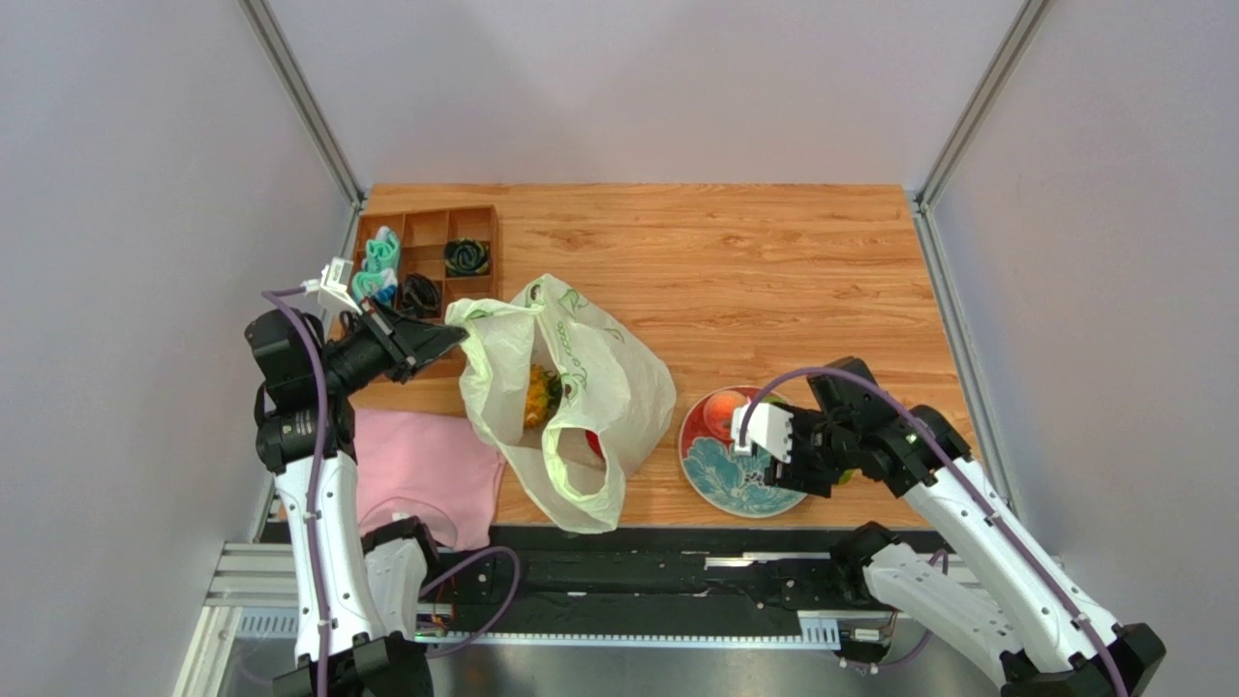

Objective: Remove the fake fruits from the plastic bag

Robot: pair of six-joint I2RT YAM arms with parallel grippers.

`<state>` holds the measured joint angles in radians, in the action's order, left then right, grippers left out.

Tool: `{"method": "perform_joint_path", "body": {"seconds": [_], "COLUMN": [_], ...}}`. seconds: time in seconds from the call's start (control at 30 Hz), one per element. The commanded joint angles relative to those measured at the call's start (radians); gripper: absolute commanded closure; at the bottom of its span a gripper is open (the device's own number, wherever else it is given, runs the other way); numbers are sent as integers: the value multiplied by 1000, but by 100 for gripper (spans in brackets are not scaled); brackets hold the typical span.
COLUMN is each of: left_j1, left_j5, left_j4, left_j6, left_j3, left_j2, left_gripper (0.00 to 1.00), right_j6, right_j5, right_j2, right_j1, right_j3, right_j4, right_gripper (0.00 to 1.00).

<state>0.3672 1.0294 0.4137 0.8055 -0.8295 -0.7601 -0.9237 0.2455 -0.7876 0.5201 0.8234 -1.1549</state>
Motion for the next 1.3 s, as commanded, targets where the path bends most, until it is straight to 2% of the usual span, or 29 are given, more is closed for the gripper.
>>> {"method": "perform_joint_path", "body": {"seconds": [0.0, 0.17, 0.37, 0.7, 0.73, 0.83, 1.0, 1.13, 1.2, 1.23, 1.27], "left_j1": [3, 4, 4, 7, 7, 7, 7, 9, 9, 7, 6], "left_j5": [1, -3, -8, -9, -11, -6, 4, 23, 34, 41, 47], "left_j4": [-46, -26, -15, 16, 16, 16, 19, 20, 22, 25, 27], "left_j6": [6, -12, -26, -48, -46, -43, -35, -20, -23, -28, -29], "left_j3": [-17, 3, 9, 29, 33, 33, 20, 26, 26, 29, 30], "left_j2": [2, 10, 19, 54, 59, 61, 61, 59, 59, 58, 56], "left_gripper": [100, 100, 100, 100, 100, 100, 100, 100, 100, 100, 100], "right_j6": [-266, -458, -753, -926, -935, -971, -946, -913, -851, -801, -676], "right_j5": [-31, 35, 38, 29, 35, 41, 37, 90, 129, 191, 224], "right_j2": [39, 62, 129, 232, 244, 300, 384, 369, 340, 291, 259], "right_j1": [-3, -2, -2, -2, 0, -3, -2, -2, -2, -2, -2], "right_j3": [-73, -159, -303, -444, -452, -469, -357, -150, -40, -8, 58], "right_j4": [107, 129, 165, 262, 259, 222, 75, -78, -43, 45, 107], "right_gripper": [52, 48, 42, 22, 18, 15, 16, 16, 16, 12, 9]}}
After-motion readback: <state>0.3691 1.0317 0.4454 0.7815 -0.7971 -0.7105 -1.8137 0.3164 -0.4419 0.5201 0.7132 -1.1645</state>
